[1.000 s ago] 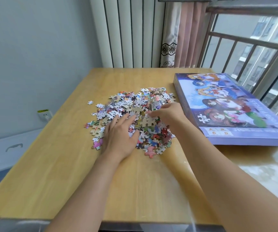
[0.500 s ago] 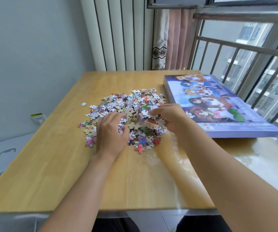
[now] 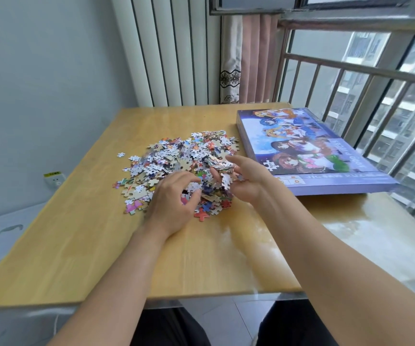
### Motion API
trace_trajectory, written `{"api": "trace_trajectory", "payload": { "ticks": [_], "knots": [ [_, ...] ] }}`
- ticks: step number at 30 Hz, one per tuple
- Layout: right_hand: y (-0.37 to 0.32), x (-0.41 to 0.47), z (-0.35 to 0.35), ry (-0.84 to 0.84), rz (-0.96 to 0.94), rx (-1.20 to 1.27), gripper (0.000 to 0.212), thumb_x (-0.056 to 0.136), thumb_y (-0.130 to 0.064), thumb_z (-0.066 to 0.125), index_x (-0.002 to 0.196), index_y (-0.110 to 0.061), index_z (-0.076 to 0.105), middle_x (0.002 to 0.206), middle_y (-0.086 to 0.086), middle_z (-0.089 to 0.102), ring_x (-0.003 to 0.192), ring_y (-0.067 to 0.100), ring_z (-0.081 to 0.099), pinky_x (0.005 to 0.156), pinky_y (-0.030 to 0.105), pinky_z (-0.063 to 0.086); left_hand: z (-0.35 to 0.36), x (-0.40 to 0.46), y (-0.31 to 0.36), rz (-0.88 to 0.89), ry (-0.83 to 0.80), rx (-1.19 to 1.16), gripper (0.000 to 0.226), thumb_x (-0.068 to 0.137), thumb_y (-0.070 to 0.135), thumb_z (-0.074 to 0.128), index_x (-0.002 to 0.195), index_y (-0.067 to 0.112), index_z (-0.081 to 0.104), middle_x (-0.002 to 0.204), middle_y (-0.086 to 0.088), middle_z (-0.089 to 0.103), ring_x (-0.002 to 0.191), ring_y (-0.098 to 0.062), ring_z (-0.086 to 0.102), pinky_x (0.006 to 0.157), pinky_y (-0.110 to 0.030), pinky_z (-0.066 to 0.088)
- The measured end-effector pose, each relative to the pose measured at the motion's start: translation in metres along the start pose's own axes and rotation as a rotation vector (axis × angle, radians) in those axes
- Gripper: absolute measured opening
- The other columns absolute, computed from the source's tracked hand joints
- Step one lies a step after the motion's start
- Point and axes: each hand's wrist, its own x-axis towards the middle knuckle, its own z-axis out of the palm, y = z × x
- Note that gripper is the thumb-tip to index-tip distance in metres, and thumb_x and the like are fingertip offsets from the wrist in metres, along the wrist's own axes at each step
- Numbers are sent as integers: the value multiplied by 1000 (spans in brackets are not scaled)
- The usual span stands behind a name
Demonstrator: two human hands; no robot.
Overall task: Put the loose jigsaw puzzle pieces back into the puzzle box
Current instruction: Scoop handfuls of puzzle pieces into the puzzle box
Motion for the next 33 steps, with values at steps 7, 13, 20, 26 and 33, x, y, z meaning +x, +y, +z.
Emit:
{"api": "trace_trajectory", "payload": {
  "ticks": [7,13,20,26,33],
  "knots": [
    [0,-19,-14,0,20,242,21,94,-8,66,107,5,55,143,17,50,129,27,58,91,39,59,5,5,26,50,15,-120,32,82,17,67,114,21,67,117,5,65,113,-11,58,97,-22,43],
    [-10,-43,-25,35,-38,204,17,99,-12,61,100,5,55,100,18,53,73,27,60,49,27,56,15,3,77,-219,-1,-625,27,84,37,67,108,23,68,95,-1,69,75,-14,67,59,-18,47],
    [10,-30,-21,36,-78,3,35,103,-13,54,132,6,48,110,26,54,71,32,55,59,41,41,27,-8,94,-533,8,-920,31,86,-8,70,109,10,60,74,-11,70,50,-18,60,45,-24,47],
    [31,-19,-25,26,-106,-45,19,98,-13,61,110,1,57,84,19,54,53,26,52,50,31,38,15,4,77,-620,-101,-794,29,78,7,83,93,9,58,64,-7,73,46,-13,63,45,-20,48],
    [47,-15,-27,-37,-117,-45,15,92,-1,67,106,1,63,106,20,63,95,26,65,78,37,50,11,13,62,-717,-218,-709,41,74,12,88,98,9,55,64,-11,71,48,-14,64,47,-22,51]
  ]
}}
